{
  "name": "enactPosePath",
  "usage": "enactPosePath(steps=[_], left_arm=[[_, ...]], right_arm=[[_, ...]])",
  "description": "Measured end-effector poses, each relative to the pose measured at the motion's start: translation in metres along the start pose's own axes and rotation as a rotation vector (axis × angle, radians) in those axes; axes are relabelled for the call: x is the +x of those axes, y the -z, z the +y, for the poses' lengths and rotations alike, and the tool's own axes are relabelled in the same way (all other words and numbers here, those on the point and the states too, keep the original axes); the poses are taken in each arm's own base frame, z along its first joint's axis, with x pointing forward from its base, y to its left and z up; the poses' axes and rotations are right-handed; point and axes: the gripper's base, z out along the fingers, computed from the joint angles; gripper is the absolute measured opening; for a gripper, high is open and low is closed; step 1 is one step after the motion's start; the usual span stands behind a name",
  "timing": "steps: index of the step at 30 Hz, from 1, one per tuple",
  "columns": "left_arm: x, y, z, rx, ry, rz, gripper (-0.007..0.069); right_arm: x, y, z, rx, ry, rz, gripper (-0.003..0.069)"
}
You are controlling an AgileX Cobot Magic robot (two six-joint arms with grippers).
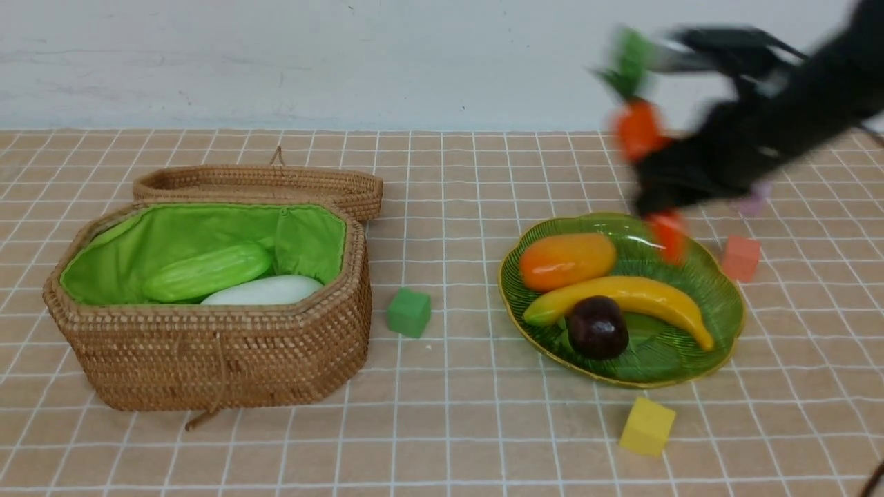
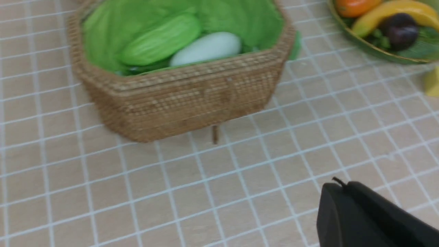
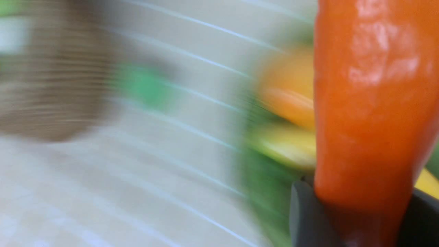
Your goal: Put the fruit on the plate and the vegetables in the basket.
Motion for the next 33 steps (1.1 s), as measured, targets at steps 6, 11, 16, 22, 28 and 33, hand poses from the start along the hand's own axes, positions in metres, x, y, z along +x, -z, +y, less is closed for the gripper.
enactPosePath(steps=[6,11,16,22,28,33], left_arm=[[0.002,0.0,0.002,-0.02,0.009,0.018,-0.0013],[0.002,0.0,0.002,-0.019,0.01,0.018,-0.0013],[0.004,0.0,-0.002,0.018,0.024,0.041,-0.0013],[0.005,0.0,-0.006,0.068,0.011,0.057,-0.0013],[0.005,0.008,-0.008,0.171,-0.048,-0.085,-0.0013],[0.035,0.012,-0.002,0.313,-0.026,-0.32,-0.0013]], right_arm=[[-0.048,-0.039,0.113,-0.24,0.411,-0.198,0.0289],[-0.06,-0.087,0.151,-0.288,0.52,-0.251,0.0289],[-0.057,-0.148,0.16,-0.262,0.589,-0.254,0.0361],[-0.055,-0.155,0.158,-0.252,0.608,-0.229,0.0635],[-0.057,-0.057,0.154,-0.194,0.488,0.031,0.0571],[-0.054,0.023,0.126,0.025,0.36,0.086,0.025]])
